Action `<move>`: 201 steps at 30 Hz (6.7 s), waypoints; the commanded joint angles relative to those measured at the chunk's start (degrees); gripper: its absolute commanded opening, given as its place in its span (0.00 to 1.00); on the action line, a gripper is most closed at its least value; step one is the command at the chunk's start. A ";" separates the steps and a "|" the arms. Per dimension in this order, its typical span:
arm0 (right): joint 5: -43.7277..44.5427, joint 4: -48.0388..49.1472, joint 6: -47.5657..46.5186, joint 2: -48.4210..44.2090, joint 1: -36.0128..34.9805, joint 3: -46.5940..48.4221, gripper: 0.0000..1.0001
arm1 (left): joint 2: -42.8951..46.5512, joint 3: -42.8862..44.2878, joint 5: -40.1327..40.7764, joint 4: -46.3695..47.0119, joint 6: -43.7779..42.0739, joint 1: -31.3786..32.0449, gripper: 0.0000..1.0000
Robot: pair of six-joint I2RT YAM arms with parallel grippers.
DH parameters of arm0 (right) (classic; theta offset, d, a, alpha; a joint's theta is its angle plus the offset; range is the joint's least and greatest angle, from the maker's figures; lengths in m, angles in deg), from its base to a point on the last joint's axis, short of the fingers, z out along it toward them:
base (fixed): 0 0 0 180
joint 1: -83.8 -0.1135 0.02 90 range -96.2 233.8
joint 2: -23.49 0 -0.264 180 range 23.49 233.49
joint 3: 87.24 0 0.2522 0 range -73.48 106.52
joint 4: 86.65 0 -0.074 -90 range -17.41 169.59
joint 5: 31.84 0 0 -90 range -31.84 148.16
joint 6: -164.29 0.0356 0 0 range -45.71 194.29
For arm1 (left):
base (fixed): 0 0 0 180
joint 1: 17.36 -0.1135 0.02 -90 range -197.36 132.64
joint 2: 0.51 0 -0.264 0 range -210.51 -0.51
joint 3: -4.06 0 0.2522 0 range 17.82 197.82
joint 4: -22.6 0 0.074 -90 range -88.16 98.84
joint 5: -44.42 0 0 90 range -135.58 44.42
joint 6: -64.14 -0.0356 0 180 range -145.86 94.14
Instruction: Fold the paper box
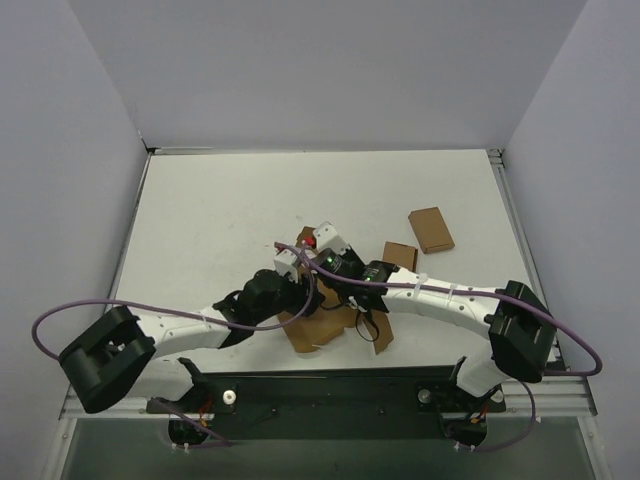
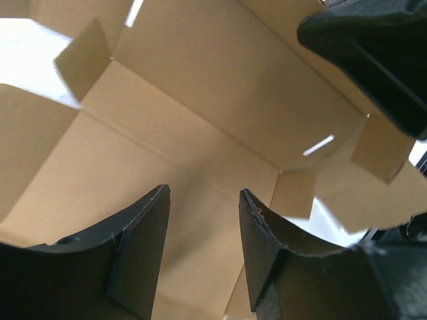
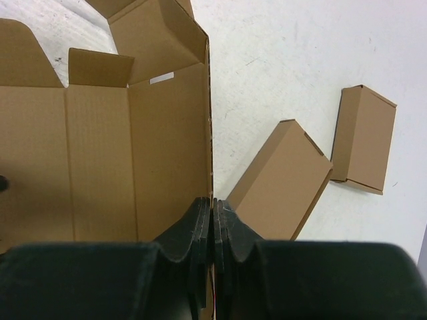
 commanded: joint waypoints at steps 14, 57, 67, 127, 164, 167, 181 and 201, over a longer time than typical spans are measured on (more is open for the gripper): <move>0.20 1.90 1.52 -5.18 -0.41 -1.92 0.00 | -25.18 1.63 4.94 21.87 10.91 6.23 0.43; -1.21 11.84 -9.56 -12.91 -2.61 -11.24 0.00 | -13.40 24.22 -9.21 1.31 10.12 -8.37 0.67; -1.03 11.84 -10.35 -12.38 -2.70 -11.33 0.00 | -16.57 24.75 -8.86 1.22 13.55 -5.73 0.66; -21.16 12.63 67.71 -21.00 -9.37 -19.68 0.78 | -2.86 -5.04 7.14 23.72 13.20 -2.12 0.36; -43.39 7.27 26.39 -8.08 1.08 -8.43 0.86 | 8.39 -14.45 5.47 25.65 8.36 -2.21 0.35; -44.45 7.44 26.48 -6.50 1.61 -8.78 0.85 | 8.83 -14.89 5.29 26.44 8.19 -2.21 0.35; -48.41 9.90 27.53 -2.01 2.40 -8.60 0.63 | 10.68 -16.03 4.68 26.80 7.05 -2.12 0.35; -33.83 -4.93 18.49 -4.56 2.22 -3.51 0.25 | 25.52 -9.80 8.54 4.75 3.10 -5.37 0.83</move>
